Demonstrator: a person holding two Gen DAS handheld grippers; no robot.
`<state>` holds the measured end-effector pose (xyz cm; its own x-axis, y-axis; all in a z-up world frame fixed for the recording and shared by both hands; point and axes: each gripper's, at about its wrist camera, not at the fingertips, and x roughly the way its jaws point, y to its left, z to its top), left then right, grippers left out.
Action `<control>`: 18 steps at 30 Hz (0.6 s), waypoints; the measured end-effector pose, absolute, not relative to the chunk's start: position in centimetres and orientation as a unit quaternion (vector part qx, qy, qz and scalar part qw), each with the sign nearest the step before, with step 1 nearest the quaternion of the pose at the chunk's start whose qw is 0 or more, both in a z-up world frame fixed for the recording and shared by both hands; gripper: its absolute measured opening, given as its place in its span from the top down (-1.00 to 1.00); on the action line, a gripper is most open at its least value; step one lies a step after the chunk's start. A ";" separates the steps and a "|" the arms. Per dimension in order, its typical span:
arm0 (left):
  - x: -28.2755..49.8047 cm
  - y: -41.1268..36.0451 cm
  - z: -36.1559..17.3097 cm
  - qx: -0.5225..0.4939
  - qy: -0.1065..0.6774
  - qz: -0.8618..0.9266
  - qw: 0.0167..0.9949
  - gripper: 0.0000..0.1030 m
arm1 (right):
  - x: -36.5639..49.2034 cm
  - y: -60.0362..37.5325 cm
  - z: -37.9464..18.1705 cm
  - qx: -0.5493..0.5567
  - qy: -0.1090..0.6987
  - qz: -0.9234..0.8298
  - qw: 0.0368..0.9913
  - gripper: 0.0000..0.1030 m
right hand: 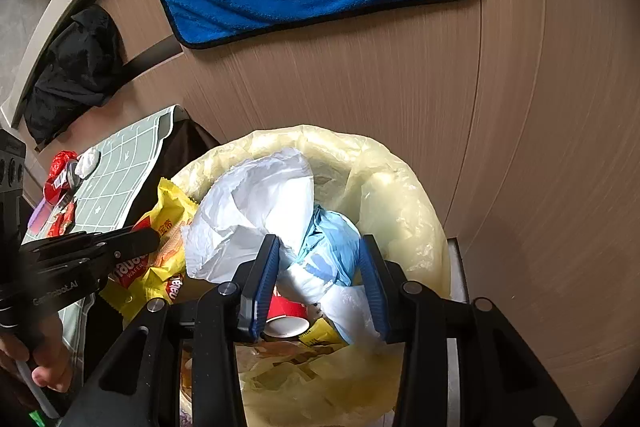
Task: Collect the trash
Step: 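Open both grippers to drop the wrapper and tissues into the bin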
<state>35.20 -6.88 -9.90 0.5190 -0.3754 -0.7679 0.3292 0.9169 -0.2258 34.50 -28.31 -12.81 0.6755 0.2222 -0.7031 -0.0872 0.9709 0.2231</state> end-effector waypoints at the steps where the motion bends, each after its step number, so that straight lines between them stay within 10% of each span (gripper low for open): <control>1: 35.2 -6.9 -9.9 -0.026 0.447 -0.202 0.871 0.86 | 34.5 -28.3 -12.8 0.086 0.394 0.085 0.911 0.26; 13: 35.7 -6.8 -9.6 -0.048 0.446 -0.211 0.869 0.85 | 34.6 -28.2 -13.1 0.082 0.397 0.087 0.910 0.23; 18: 35.4 -6.6 -8.5 -0.063 0.429 -0.226 0.873 0.55 | 34.7 -27.8 -13.0 0.075 0.401 0.084 0.909 0.12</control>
